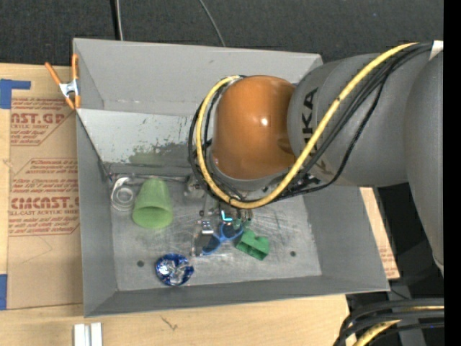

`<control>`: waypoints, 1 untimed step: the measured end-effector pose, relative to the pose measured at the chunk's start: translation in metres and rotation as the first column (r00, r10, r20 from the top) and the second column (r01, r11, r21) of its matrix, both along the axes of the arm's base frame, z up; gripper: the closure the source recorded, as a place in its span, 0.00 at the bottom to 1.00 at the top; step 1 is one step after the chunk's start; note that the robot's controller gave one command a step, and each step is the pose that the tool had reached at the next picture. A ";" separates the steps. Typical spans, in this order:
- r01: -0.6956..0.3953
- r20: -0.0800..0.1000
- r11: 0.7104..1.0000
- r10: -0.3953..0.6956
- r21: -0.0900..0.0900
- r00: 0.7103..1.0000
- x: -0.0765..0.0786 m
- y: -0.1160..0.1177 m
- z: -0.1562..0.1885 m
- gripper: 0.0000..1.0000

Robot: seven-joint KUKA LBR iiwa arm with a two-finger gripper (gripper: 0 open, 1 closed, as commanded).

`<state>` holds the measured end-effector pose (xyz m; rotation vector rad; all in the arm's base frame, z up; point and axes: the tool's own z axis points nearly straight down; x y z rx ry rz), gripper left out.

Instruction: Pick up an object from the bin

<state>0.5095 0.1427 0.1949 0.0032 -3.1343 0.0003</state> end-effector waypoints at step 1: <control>-0.287 0.002 0.958 0.287 0.001 0.958 -0.020 0.043 -0.107 0.00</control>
Offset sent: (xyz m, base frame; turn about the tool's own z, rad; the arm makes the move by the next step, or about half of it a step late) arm -0.0181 0.0425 -0.1039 -0.2892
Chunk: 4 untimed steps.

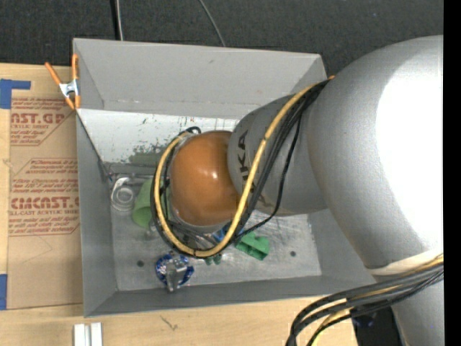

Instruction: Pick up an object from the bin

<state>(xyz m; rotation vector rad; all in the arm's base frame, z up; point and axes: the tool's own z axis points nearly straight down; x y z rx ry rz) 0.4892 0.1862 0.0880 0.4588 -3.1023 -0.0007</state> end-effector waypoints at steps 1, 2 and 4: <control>0.002 0.004 1.000 -0.002 0.001 1.000 0.002 -0.001 0.002 1.00; 0.002 0.004 1.000 -0.002 0.001 1.000 0.002 -0.001 0.002 0.00; -0.036 0.005 0.999 0.036 0.001 0.999 0.012 -0.075 0.002 1.00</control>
Offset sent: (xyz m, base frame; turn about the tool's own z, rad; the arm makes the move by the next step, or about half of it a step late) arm 0.0000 0.0000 0.0000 0.0000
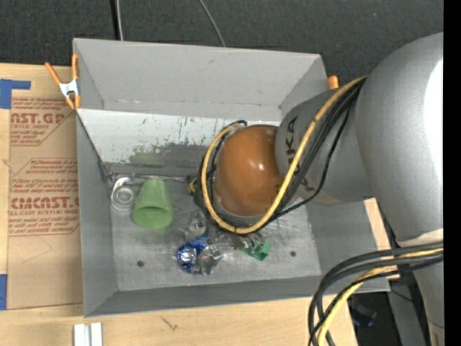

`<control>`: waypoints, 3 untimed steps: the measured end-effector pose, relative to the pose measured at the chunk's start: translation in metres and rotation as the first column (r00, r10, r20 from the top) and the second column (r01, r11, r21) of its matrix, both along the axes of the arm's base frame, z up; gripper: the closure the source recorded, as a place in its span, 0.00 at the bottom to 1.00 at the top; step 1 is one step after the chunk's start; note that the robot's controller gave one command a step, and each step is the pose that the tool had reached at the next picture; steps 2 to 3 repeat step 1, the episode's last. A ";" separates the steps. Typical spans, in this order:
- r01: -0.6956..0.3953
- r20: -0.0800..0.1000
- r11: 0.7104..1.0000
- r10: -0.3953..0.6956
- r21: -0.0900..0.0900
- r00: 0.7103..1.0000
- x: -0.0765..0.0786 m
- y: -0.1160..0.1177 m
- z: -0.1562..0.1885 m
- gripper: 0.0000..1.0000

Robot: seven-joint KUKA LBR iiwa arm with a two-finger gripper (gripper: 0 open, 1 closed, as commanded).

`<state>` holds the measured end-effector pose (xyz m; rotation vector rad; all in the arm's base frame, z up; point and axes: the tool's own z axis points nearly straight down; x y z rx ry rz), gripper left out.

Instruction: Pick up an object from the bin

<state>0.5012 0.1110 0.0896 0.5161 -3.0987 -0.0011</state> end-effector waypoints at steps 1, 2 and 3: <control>0.019 0.009 1.000 -0.019 0.001 1.000 -0.007 -0.003 0.118 1.00; 0.019 0.009 1.000 -0.019 0.001 1.000 -0.007 -0.003 0.118 1.00; 0.019 0.009 1.000 -0.019 0.001 1.000 -0.007 -0.003 0.118 1.00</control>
Offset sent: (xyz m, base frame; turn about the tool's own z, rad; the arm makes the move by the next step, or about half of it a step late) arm -0.0084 -0.0035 0.1139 0.0198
